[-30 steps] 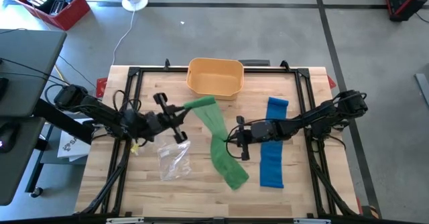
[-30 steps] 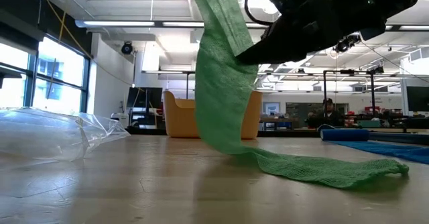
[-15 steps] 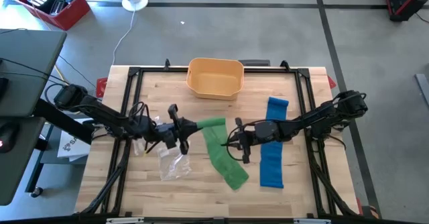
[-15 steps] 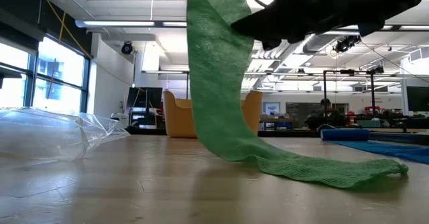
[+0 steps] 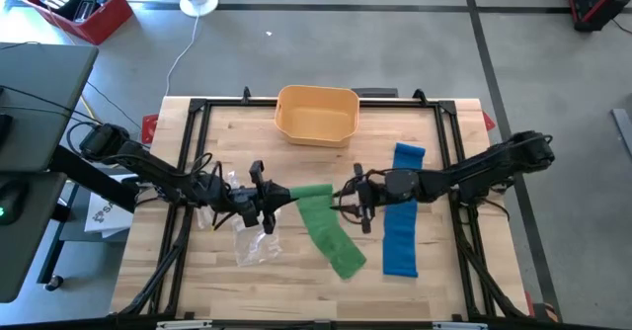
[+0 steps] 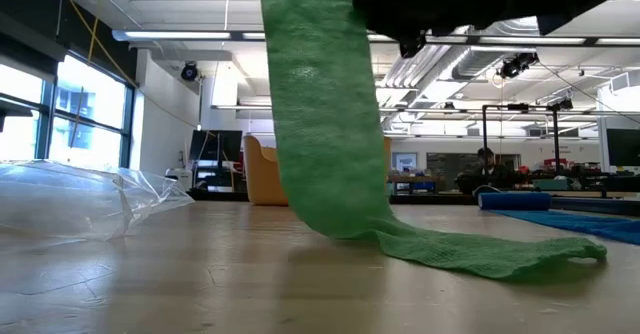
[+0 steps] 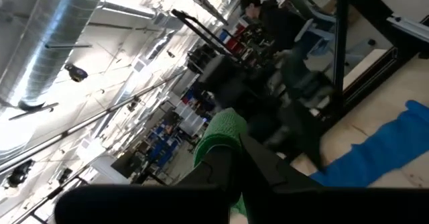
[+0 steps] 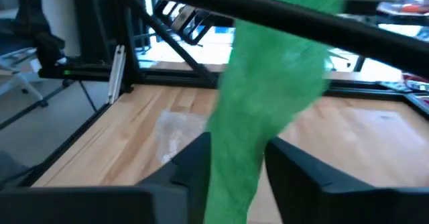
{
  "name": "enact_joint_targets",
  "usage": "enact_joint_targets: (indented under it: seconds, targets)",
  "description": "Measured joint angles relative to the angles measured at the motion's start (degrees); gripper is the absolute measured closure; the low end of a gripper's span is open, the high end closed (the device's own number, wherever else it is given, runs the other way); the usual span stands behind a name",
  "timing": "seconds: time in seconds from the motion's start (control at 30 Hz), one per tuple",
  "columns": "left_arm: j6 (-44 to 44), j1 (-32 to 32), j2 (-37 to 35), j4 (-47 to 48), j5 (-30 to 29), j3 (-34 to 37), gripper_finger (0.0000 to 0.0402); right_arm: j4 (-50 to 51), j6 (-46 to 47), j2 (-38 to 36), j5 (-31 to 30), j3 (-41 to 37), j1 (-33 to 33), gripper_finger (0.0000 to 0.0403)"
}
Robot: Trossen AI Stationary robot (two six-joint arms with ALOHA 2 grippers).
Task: Roll bandage
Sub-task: Roll the green bandage
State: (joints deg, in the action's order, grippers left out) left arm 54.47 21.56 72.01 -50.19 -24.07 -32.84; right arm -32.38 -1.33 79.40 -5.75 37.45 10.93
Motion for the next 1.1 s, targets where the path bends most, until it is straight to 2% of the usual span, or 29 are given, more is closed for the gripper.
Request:
enact_joint_targets:
  seconds: [0.1,0.2,0.3,0.57,0.77,0.93,1.1]
  targets:
    - [-0.16,-0.02,0.02,0.07,0.0,0.0,0.0394,2.62,-0.08,-4.09,-1.61,0.0,0.18,0.0232]
    - [-0.18,-0.02,0.02,0.05,0.0,0.0,0.0394,1.12,-3.08,-6.25,-1.59,0.02,1.85,0.023]
    - [-0.12,-0.02,0.04,0.0,0.06,0.0,0.0394,-2.01,-7.31,-6.58,-1.99,0.04,3.7,0.0233]
    - [-1.65,-0.02,0.04,-0.44,1.07,0.02,0.0394,-6.61,-8.0,-6.6,-5.93,0.09,4.49,0.0245]
    - [-2.2,-0.02,0.07,-0.7,1.07,0.02,0.0394,-12.83,-8.52,-1.9,-3.07,0.66,4.45,0.0247]
    - [-3.24,0.0,0.09,-0.68,1.09,0.13,0.0394,-13.14,-11.84,2.75,-6.19,4.35,4.45,0.0247]
    - [-3.47,0.04,0.07,-0.82,1.14,0.13,0.0394,-11.56,-15.29,3.43,-6.18,6.6,4.9,0.0247]
